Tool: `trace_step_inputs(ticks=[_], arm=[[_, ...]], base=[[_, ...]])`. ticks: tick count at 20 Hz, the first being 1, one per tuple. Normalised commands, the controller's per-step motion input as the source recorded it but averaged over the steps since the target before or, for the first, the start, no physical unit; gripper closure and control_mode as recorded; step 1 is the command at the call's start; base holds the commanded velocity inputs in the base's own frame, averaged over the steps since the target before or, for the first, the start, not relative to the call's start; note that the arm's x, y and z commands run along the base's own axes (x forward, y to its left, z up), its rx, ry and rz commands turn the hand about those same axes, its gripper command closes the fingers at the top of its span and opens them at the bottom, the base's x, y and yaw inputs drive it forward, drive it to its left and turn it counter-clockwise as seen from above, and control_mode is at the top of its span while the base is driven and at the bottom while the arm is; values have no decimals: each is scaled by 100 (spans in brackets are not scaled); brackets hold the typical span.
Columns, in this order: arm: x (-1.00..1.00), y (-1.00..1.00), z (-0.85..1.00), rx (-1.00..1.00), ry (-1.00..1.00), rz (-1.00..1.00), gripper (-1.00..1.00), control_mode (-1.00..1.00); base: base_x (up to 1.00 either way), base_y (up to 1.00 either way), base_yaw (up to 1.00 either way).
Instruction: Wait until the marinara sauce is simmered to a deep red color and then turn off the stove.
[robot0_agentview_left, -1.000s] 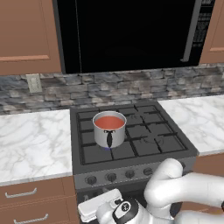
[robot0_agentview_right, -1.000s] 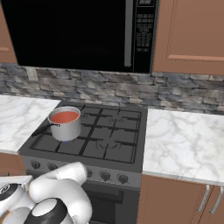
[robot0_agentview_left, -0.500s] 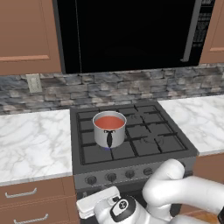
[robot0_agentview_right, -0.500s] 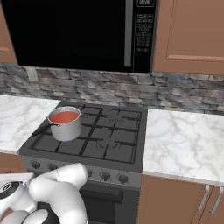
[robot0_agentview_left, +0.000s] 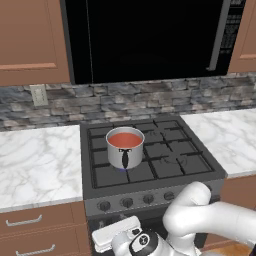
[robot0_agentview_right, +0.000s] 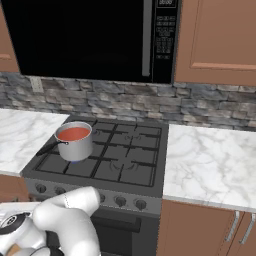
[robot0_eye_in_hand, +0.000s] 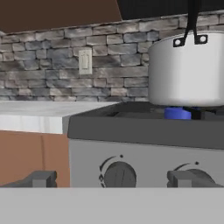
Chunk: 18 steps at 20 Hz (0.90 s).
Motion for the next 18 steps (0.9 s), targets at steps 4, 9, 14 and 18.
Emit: trace_step_inputs(ticks=[4, 9, 14, 18], arm=[[36, -39, -17, 21, 0, -5, -100, -100], [4, -3, 0, 3, 0, 0, -100, -100], [29, 0, 0, 0, 0, 0, -100, -100], [31, 0, 0, 0, 0, 0, -100, -100]], base=[[0, 0, 0], [0, 0, 0], [0, 0, 0], [0, 0, 0]])
